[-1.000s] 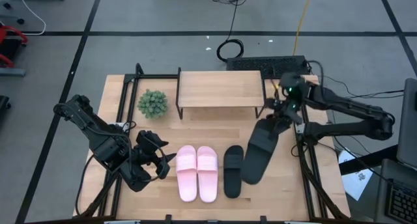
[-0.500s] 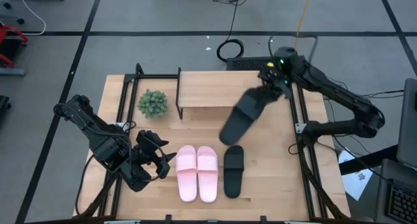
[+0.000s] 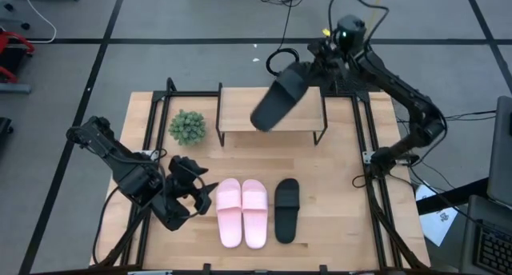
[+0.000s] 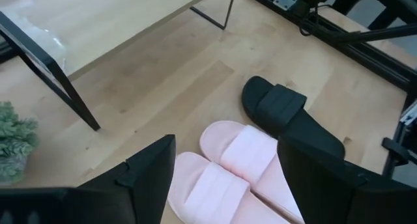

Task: Pick and place slides into the shelf
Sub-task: Put the right black slipper on the shelf

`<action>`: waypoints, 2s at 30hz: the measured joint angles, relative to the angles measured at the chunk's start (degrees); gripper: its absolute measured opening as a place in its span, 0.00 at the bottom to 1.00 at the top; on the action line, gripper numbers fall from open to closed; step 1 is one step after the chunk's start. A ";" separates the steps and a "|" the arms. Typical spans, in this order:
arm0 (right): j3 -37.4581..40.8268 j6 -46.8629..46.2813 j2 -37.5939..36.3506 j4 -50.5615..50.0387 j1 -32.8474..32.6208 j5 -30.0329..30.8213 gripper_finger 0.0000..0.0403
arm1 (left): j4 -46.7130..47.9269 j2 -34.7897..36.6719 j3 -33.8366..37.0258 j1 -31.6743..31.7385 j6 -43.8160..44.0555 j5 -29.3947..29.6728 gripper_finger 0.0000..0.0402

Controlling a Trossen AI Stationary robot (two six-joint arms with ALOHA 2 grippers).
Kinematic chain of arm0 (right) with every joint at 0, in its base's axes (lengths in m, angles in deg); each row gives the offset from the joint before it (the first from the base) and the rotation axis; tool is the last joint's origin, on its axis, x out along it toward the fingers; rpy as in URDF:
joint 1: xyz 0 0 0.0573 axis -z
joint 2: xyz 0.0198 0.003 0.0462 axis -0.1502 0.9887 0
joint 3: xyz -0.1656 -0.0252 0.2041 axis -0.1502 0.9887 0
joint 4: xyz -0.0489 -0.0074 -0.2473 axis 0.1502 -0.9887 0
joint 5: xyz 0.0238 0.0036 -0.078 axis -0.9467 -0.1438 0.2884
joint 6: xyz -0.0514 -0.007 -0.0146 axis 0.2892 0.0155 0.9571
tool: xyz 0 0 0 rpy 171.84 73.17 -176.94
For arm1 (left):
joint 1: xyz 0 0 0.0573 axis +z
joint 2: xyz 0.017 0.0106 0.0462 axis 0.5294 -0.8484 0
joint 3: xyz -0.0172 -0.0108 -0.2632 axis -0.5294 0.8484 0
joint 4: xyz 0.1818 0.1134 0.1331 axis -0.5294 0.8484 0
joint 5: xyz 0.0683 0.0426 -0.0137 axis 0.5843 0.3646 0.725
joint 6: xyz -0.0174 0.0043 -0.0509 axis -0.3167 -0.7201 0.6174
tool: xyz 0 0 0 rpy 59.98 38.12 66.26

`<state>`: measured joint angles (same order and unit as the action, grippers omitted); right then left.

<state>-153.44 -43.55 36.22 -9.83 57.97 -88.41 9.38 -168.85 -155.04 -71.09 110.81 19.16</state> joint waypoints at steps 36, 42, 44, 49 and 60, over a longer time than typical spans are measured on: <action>1.32 1.06 8.74 20.48 13.63 -0.11 0.00 | -1.90 11.43 0.00 15.54 -8.20 1.05 0.67; 1.40 0.82 10.63 19.69 12.05 -0.21 0.00 | -7.49 11.39 0.00 17.37 -9.73 0.98 0.67; 2.38 0.59 11.20 19.67 11.88 -0.02 0.00 | -8.81 11.39 0.00 17.55 -10.75 0.95 0.67; 8.53 0.41 11.50 18.88 11.97 0.15 0.00 | -8.91 11.39 0.00 17.75 -12.36 1.87 0.67; 15.60 0.62 8.31 15.97 8.84 -0.02 0.00 | -8.68 11.39 0.00 22.21 -18.38 2.92 0.67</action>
<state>-137.84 -42.93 44.53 6.14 66.82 -88.42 0.70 -157.46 -155.04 -48.88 92.43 22.09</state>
